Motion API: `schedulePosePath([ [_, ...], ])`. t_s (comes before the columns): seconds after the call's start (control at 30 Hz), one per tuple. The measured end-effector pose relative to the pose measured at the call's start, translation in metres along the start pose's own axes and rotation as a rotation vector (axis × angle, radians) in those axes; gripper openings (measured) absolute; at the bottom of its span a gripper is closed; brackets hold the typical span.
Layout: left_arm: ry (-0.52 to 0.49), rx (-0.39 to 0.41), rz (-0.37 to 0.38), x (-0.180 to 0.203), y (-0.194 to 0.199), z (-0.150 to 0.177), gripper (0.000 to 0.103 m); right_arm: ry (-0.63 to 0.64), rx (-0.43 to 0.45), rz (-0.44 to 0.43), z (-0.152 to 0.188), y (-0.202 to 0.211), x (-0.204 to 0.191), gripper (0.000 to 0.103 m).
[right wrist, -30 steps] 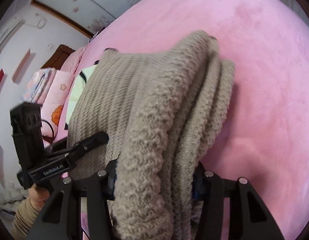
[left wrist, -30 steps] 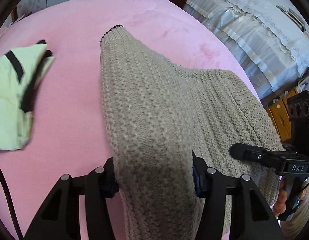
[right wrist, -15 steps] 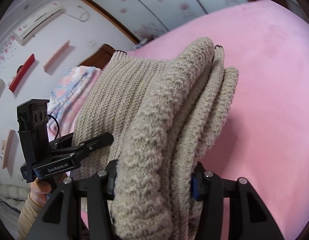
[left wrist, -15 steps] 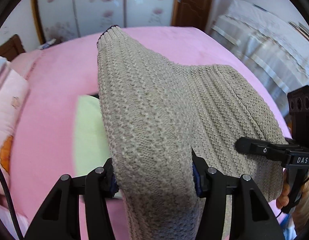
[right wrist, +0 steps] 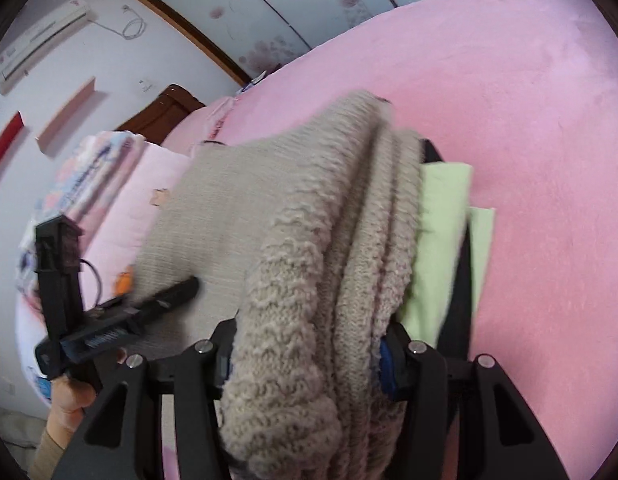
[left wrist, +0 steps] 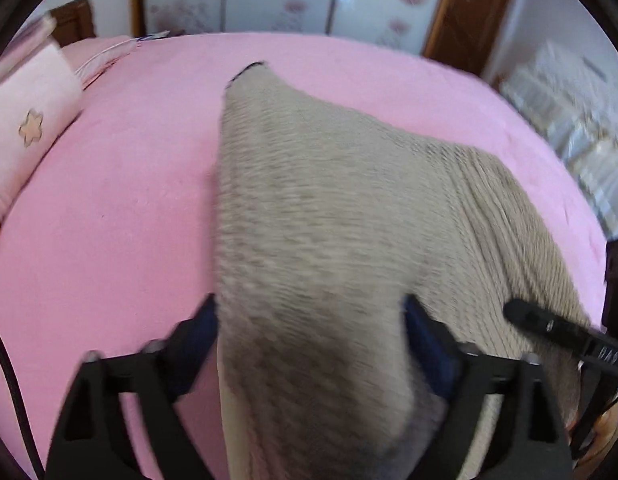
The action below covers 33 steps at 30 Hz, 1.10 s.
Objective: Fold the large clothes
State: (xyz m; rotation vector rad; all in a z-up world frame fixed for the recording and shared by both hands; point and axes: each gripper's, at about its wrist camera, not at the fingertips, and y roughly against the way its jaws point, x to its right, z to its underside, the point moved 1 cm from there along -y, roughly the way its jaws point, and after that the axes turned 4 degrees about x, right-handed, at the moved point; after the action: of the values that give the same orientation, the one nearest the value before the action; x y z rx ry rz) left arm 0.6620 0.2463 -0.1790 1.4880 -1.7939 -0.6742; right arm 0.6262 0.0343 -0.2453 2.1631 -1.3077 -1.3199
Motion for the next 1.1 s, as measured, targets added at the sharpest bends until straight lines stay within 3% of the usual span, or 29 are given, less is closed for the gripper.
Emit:
schedulePosePath([
  [0.13,0.030,0.021,0.003,-0.010,-0.002,0.003,0.103,0.016,-0.008,0.009,0.003,0.000,-0.002,0.060],
  [0.3,-0.005,0.053,-0.108,0.002,0.040,0.014,0.103,0.061,-0.075,0.099,0.000,0.016,-0.030,0.065],
  [0.37,0.005,0.076,-0.110,0.010,0.059,0.019,0.103,0.101,-0.084,0.132,0.006,0.033,-0.037,0.065],
  [0.53,0.033,0.125,-0.130,0.022,0.135,0.064,0.103,0.166,-0.095,0.113,0.042,0.092,-0.054,0.065],
  [0.63,0.028,0.100,-0.109,0.029,0.164,0.093,0.103,0.189,-0.109,0.091,0.071,0.119,-0.060,0.065],
  [0.77,0.024,0.084,-0.084,0.025,0.196,0.120,0.103,0.245,-0.133,0.123,0.109,0.147,-0.071,0.065],
  [1.1,-0.073,0.119,-0.080,0.117,0.306,0.164,0.103,0.320,-0.022,0.183,0.140,0.255,-0.139,0.065],
])
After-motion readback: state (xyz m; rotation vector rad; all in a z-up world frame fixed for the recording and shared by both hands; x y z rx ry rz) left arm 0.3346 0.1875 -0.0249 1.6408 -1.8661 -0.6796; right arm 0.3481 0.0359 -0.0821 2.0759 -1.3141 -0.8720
